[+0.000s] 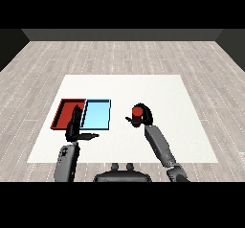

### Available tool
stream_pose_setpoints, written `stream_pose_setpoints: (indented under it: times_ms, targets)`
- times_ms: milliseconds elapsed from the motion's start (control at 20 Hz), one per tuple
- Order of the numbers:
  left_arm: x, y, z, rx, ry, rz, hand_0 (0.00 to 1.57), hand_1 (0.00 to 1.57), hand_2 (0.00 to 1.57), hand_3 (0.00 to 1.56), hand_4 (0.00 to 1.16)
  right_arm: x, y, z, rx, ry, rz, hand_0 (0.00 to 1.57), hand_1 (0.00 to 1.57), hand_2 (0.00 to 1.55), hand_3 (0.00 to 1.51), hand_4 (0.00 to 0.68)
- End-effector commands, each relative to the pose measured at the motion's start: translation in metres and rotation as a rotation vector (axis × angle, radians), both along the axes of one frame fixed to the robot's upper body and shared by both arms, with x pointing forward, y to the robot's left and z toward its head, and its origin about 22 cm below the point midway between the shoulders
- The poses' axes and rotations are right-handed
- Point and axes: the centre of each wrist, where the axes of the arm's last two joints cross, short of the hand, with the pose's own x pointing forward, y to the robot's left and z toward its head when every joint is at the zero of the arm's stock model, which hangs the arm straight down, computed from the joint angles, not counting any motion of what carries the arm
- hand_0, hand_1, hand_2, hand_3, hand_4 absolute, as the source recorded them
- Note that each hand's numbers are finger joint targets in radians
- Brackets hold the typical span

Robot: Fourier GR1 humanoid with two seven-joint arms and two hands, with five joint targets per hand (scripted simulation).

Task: Pick the red can and put it in the red box

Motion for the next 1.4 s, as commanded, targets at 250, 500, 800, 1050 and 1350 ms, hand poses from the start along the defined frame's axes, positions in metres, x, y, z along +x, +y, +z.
stream_pose_setpoints:
  times_ms: [250,500,800,1050,1350]
  targets:
    - [-0.002,-0.058,0.017,-0.011,0.05,-0.139,0.0,0.0,0.0,0.0,0.0,-0.001,0.011,0.033,0.01,-0.075,-0.001,1.43,1.43,1.45,1.42,0.653]
    - [0.018,-0.09,0.011,-0.026,0.064,-0.204,0.0,0.0,0.0,0.0,0.0,-0.012,0.004,0.046,0.035,-0.108,0.026,1.44,1.44,1.45,1.43,0.658]
    - [0.014,-0.089,0.028,-0.039,0.07,-0.216,0.0,0.0,0.0,0.0,0.0,-0.018,0.028,0.042,0.048,-0.099,0.029,1.42,1.42,1.44,1.42,0.662]
    - [0.024,-0.131,0.002,-0.021,0.097,-0.264,0.0,0.0,0.0,0.0,0.0,-0.016,0.035,0.044,0.027,-0.119,0.045,1.41,1.41,1.42,1.41,0.64]
    - [0.031,-0.15,0.028,-0.025,0.099,-0.293,0.0,0.0,0.0,0.0,0.0,-0.02,0.05,0.052,0.052,-0.155,0.102,1.38,1.38,1.41,1.4,0.625]
